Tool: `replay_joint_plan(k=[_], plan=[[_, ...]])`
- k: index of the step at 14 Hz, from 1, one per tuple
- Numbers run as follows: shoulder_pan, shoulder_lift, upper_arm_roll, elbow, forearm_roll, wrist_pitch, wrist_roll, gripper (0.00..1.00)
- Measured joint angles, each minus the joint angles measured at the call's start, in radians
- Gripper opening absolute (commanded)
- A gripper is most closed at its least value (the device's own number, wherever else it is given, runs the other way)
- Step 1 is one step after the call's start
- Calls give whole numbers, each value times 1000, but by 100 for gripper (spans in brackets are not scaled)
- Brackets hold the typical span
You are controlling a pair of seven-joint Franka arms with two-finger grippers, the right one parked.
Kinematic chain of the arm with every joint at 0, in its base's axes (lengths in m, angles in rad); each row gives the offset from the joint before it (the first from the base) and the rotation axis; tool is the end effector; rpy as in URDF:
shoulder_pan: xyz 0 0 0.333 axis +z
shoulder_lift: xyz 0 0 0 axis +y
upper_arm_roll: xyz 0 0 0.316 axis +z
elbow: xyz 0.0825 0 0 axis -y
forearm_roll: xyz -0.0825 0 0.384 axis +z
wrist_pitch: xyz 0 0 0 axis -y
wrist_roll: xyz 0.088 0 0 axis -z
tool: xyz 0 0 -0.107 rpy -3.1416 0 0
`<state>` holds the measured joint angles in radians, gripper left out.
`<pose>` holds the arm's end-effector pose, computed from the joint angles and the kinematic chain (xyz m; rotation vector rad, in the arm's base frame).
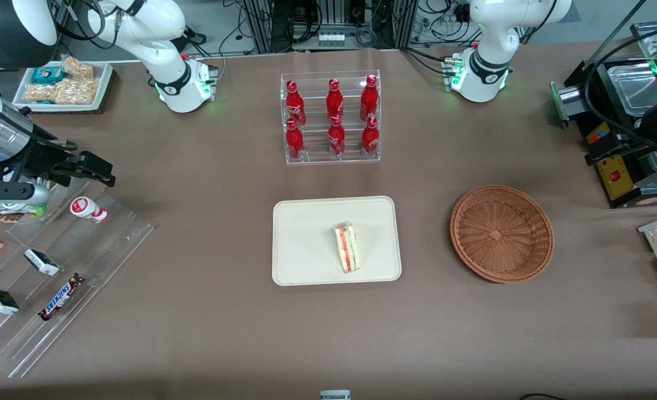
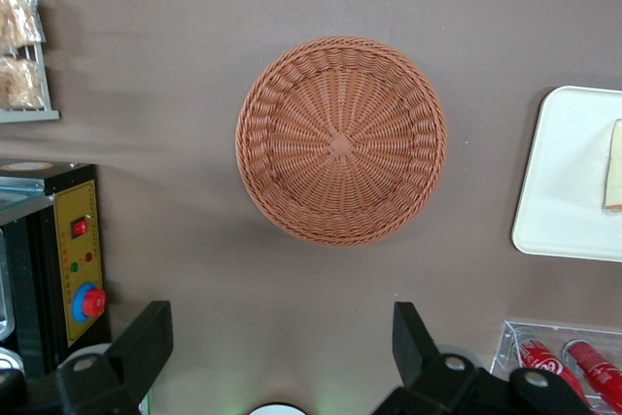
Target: Place sandwich from basket to tray
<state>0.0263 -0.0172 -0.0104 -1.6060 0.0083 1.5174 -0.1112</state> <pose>0.5425 0.0095 0.6129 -3.1214 -0.1989 0.1110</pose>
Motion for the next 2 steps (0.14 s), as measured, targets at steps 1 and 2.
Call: replay_joint_plan(k=[1,2], plan=[[24,-1,-21,2,5,-5,0,100],[37,-2,-26,4,6,-14,0,100]])
